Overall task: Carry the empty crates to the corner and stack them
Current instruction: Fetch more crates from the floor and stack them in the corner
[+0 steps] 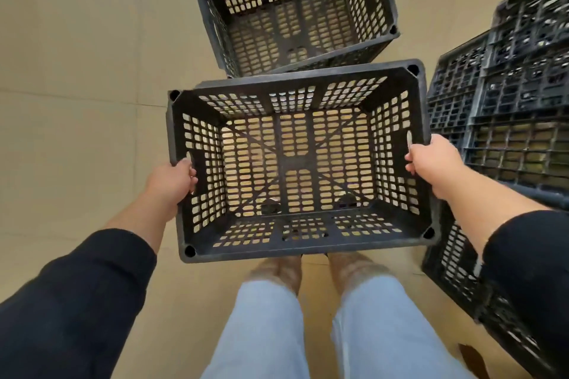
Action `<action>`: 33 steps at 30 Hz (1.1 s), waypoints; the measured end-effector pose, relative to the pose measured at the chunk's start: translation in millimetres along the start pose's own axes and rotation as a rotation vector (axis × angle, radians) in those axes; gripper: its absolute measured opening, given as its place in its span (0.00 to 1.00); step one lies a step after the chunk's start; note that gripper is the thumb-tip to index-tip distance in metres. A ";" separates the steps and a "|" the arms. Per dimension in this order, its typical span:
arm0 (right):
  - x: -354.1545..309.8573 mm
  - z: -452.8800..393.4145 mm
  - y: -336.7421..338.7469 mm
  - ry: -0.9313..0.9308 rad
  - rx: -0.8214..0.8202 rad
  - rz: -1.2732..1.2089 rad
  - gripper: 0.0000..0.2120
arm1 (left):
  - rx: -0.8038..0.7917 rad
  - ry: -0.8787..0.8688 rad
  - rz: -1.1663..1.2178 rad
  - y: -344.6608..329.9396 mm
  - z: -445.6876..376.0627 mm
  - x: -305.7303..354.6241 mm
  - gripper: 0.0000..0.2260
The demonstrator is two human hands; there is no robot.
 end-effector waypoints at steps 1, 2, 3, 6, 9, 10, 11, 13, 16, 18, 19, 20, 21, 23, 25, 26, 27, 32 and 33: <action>-9.3 22.6 9.9 0.016 0.002 0.014 0.07 | 0.003 0.004 0.017 17.2 13.9 7.8 0.09; -17.9 44.7 19.2 0.029 0.004 0.025 0.07 | 0.000 0.007 0.031 34.3 27.8 16.0 0.09; -25.4 66.6 28.2 0.042 0.007 0.032 0.06 | -0.004 0.012 0.042 51.7 41.5 23.4 0.09; -48.4 126.0 51.5 0.059 0.021 0.070 0.07 | 0.006 0.005 0.053 102.1 80.7 50.1 0.11; -76.6 182.0 71.2 0.076 0.029 0.118 0.11 | 0.046 -0.011 0.075 147.9 120.3 75.7 0.12; -86.0 200.6 78.1 0.081 0.037 0.131 0.11 | 0.062 -0.016 0.079 162.0 134.0 82.4 0.12; -96.7 219.5 85.0 0.096 0.049 0.141 0.11 | 0.074 -0.021 0.084 176.2 147.6 87.9 0.12; -118.1 254.3 97.4 0.138 0.064 0.164 0.11 | 0.094 -0.036 0.095 204.8 172.4 95.8 0.13; -150.8 286.0 109.2 0.207 0.038 0.164 0.13 | 0.110 -0.050 0.117 238.1 200.0 102.1 0.14; -175.6 306.2 104.3 0.244 0.009 0.185 0.12 | 0.134 -0.051 0.145 263.4 214.7 101.3 0.15; -187.7 316.7 100.8 0.247 0.005 0.190 0.09 | 0.152 -0.050 0.159 274.5 219.8 99.8 0.15; -203.8 325.2 95.4 0.269 -0.005 0.182 0.07 | 0.167 -0.046 0.174 285.5 223.5 98.6 0.16; -218.8 330.7 87.6 0.300 -0.024 0.191 0.06 | 0.181 -0.036 0.192 295.2 225.5 94.2 0.16; -252.7 340.6 67.8 0.382 -0.066 0.262 0.05 | 0.217 0.002 0.237 314.0 226.9 86.3 0.16; -283.1 351.3 46.5 0.442 -0.087 0.318 0.05 | 0.265 0.028 0.272 332.6 230.3 77.7 0.16; -301.5 358.7 33.2 0.474 -0.100 0.344 0.05 | 0.289 0.042 0.298 341.9 231.9 74.4 0.16; -317.6 366.8 17.2 0.502 -0.123 0.381 0.05 | 0.323 0.061 0.319 352.0 235.2 69.2 0.16; -396.7 429.5 -66.6 0.672 -0.213 0.578 0.03 | 0.491 0.141 0.410 405.0 258.8 46.8 0.15; -409.2 444.7 -85.2 0.701 -0.236 0.603 0.04 | 0.525 0.161 0.436 415.3 264.5 38.5 0.15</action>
Point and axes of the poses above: each hand's wrist, its own z-axis away from the middle knuckle, its own y-axis out of the back of the hand, x = y × z, the point moved 7 cm from there along -z, towards the middle knuckle, and after that the axes turned 8 degrees about -y, right-handed, at the moved point
